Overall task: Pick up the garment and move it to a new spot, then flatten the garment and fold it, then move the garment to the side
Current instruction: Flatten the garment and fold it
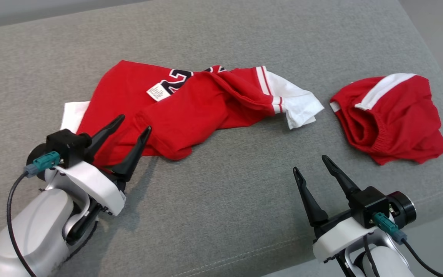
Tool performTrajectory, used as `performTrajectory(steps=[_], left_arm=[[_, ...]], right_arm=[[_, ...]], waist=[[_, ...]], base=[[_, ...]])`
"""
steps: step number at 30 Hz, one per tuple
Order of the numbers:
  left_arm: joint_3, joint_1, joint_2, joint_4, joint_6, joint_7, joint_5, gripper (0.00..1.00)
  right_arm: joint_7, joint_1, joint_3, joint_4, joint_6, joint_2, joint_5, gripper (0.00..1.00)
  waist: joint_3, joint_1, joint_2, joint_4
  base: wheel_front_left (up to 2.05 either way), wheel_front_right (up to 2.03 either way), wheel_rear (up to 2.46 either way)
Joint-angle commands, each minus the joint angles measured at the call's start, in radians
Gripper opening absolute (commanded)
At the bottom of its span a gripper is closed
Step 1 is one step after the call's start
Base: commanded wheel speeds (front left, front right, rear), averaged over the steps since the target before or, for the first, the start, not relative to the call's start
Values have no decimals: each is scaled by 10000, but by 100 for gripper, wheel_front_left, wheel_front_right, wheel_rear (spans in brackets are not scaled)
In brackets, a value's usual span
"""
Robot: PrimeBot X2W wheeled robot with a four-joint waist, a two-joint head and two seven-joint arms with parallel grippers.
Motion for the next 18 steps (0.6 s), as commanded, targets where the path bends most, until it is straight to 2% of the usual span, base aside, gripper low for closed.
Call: performTrajectory(steps=[1, 10, 18], left_arm=[[308, -658, 466, 13, 4, -2, -79, 100], [456, -1151, 965, 1184, 20, 429, -282, 100], [-30, -1049, 1004, 1201, 12, 377, -49, 100]], right_arm=[[-198, 94, 315, -305, 12, -43, 116, 100], [-457, 445, 609, -527, 12, -43, 296, 100], [-591, 533, 537, -484, 12, -43, 379, 100]], waist=[[433, 0, 0, -619], [753, 0, 0, -1223], [818, 0, 0, -1153]], base=[[0, 0, 0], [0, 0, 0], [0, 0, 0]])
